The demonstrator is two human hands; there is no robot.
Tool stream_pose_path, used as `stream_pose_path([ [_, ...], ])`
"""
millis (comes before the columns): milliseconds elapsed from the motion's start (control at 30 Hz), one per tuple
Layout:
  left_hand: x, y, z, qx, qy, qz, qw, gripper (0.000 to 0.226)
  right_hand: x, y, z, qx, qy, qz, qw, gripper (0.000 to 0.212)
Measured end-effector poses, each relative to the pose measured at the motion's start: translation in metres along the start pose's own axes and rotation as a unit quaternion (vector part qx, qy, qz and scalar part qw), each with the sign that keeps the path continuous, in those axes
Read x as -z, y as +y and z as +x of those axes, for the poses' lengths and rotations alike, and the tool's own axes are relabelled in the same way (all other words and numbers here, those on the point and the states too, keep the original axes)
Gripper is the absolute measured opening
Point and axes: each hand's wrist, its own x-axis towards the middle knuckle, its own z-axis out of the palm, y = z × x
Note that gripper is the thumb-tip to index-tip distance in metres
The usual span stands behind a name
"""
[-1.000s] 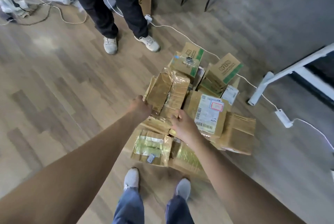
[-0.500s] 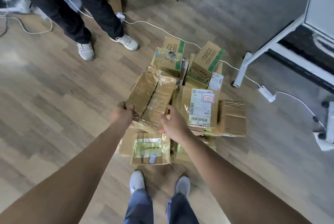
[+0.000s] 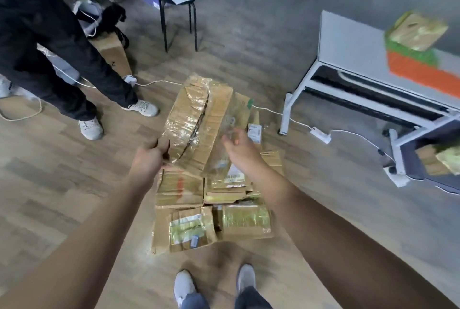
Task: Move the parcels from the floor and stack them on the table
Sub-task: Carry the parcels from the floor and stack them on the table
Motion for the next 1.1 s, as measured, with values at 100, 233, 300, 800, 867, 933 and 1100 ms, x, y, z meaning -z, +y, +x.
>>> stream_pose_path([
  [100, -0.035, 0.026, -0.01, -0.013, -0.036, 0.001, 0.999, 0.023, 0.043, 0.006, -0.012, 0.004, 0.046, 0.024, 0.999, 0.052],
  [233, -0.095, 0.049, -0.029, -0.028, -0.085, 0.001, 0.996, 0.019, 0.107, 0.031, -0.025, -0.001, 0.105, 0.036, 0.994, 0.051],
  [300, -0.132, 0.057, -0.041, -0.033, -0.106, 0.004, 0.994, 0.02, 0.14, 0.05, -0.03, -0.014, 0.122, 0.051, 0.991, 0.057],
  [800, -0.429, 0.09, -0.149, 0.037, -0.178, 0.067, 0.981, 0.022, 0.39, 0.251, -0.041, -0.14, 0.168, 0.335, 0.916, 0.031],
  [867, -0.46, 0.094, -0.154, 0.026, -0.157, 0.151, 0.976, 0.024, 0.417, 0.265, -0.041, -0.135, 0.172, 0.359, 0.907, 0.024],
  [933, -0.486, 0.099, -0.157, -0.01, -0.16, 0.235, 0.959, 0.027, 0.439, 0.276, -0.037, -0.129, 0.187, 0.363, 0.904, 0.018],
  [1100, -0.555, 0.116, -0.162, -0.043, -0.223, 0.272, 0.935, 0.033, 0.489, 0.296, -0.016, -0.139, 0.24, 0.341, 0.898, 0.02],
])
